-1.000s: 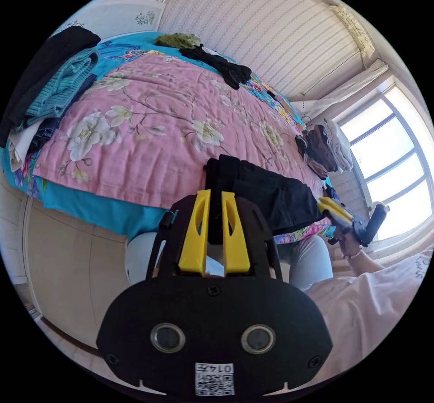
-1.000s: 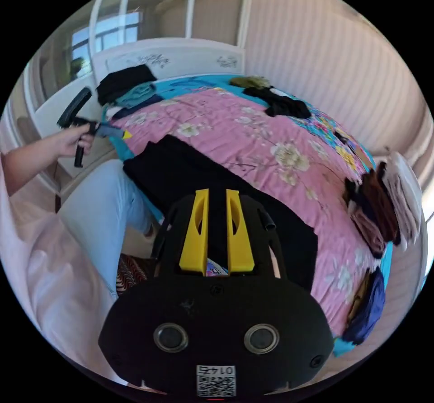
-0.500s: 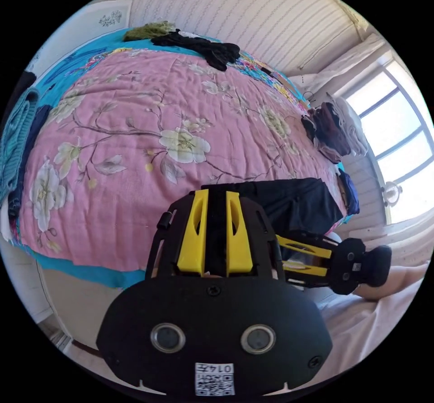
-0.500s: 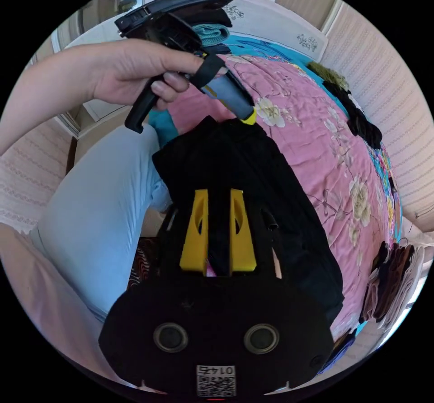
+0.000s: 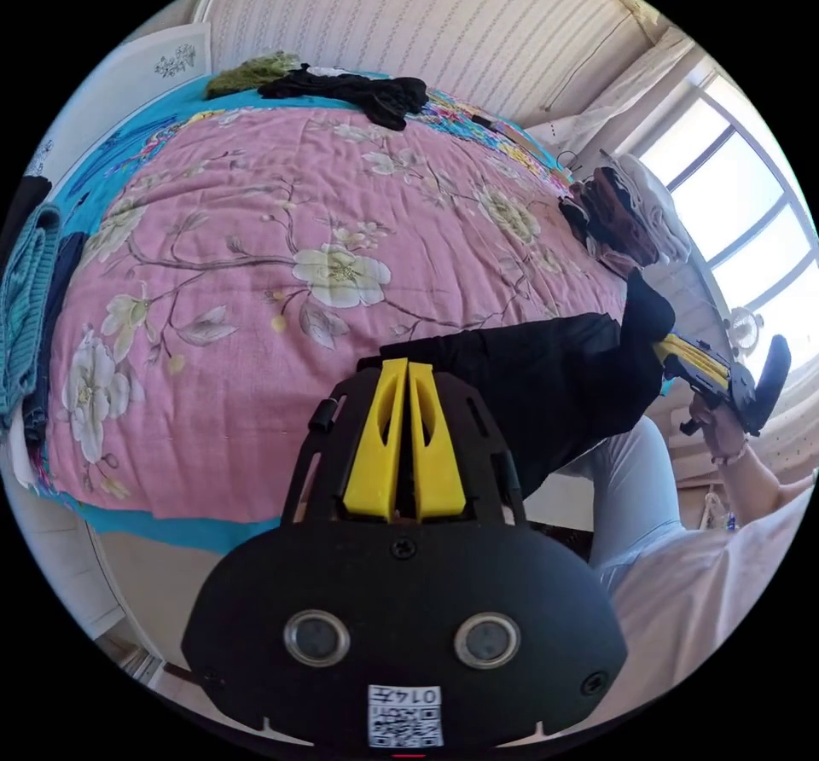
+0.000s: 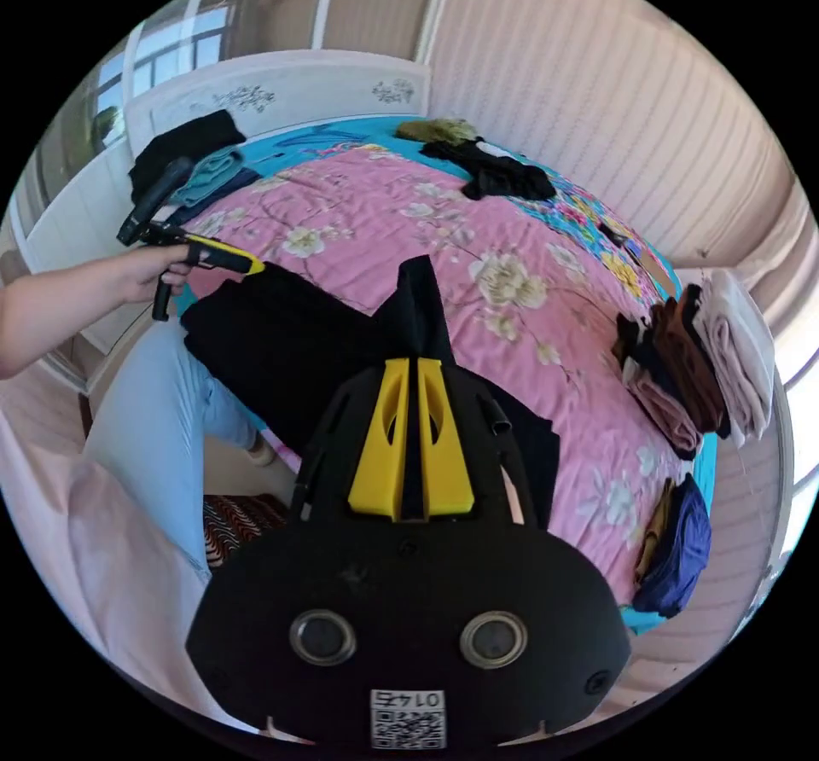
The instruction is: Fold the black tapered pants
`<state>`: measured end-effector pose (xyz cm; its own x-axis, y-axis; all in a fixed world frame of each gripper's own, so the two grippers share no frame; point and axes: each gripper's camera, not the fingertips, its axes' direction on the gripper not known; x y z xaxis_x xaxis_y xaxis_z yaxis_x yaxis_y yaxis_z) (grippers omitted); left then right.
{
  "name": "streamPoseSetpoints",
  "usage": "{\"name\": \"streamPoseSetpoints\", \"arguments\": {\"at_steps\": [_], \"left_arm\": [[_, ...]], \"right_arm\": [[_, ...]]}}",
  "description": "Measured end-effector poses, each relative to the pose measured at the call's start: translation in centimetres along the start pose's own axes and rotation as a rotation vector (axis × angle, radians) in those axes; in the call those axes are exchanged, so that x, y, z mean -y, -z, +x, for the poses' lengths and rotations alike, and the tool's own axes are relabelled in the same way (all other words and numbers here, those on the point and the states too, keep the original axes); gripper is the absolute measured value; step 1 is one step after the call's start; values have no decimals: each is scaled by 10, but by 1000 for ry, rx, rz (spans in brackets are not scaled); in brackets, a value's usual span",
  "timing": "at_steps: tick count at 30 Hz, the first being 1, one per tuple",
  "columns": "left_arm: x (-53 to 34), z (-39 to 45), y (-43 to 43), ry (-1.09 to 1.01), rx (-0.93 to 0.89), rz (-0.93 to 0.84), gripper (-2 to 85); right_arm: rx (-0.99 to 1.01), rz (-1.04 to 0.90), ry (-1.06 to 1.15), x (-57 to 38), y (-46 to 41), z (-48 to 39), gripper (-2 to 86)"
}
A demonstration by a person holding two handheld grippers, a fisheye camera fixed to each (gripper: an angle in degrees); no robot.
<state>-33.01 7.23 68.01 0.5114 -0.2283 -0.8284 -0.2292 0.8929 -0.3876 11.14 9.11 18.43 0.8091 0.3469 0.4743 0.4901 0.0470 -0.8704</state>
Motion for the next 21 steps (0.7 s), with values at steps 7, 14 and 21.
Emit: {"name": "streamPoseSetpoints", "arguments": {"at_steps": [7,14,21], "left_arm": [[5,3,18,152,17,-7,51],[-10,16,64,235,13,11,49],[-25,23,90,279,6,24,48]], "right_arm": [[136,146,186,-11,15,-36,37],[357,-85,479,39,-58,-158,165],[244,-200,550,31,-92,-169,148]]}}
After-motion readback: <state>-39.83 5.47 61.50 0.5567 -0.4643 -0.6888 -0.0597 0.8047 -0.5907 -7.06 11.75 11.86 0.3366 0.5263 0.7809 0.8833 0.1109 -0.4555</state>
